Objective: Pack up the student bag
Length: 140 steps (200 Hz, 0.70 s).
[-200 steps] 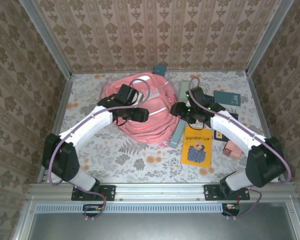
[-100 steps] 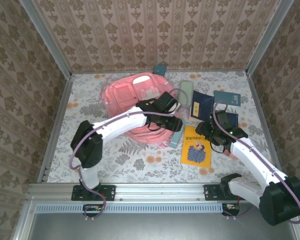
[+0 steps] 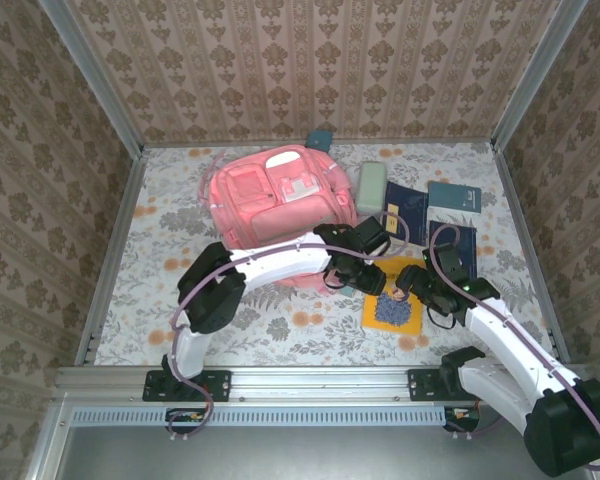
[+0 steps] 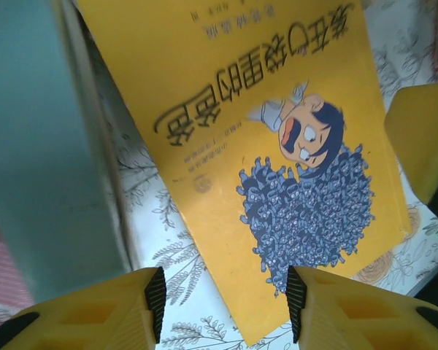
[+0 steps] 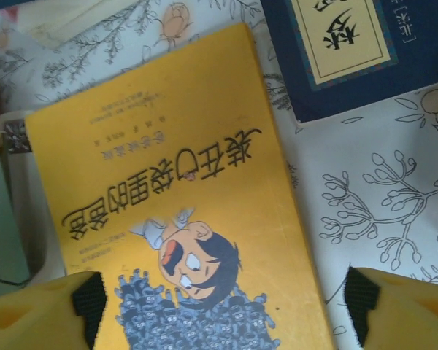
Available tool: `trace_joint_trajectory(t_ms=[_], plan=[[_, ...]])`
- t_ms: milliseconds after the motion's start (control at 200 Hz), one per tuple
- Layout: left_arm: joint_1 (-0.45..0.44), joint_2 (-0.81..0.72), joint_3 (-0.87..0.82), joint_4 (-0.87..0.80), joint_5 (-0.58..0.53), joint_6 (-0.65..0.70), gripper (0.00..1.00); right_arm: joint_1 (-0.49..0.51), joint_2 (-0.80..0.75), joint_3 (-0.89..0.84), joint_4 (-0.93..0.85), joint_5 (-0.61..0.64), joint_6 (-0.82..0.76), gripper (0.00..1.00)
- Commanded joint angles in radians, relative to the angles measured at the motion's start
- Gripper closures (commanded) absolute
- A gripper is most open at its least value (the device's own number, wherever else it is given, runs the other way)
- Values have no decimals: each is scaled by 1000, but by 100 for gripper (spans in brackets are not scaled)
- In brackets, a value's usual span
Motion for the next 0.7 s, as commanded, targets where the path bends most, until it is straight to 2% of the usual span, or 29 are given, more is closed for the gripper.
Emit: trace_joint_trajectory(t_ms=[0, 100, 300, 590, 695], plan=[[-13, 48, 43, -18, -11, -49, 53, -10, -4, -32, 32, -5, -27, 21], [-14, 76, 55, -32, -25, -60, 56, -15, 7, -54, 75, -27, -41, 27], [-14, 119, 66, -92, -70, -68, 57, -25, 21, -85, 114, -60, -56, 31], [27, 106, 84, -231, -253, -52, 58, -30, 34, -79, 105, -75, -56, 30], [39, 76, 90, -244, -271, -29, 58, -30, 16, -85, 103, -82, -50, 29]])
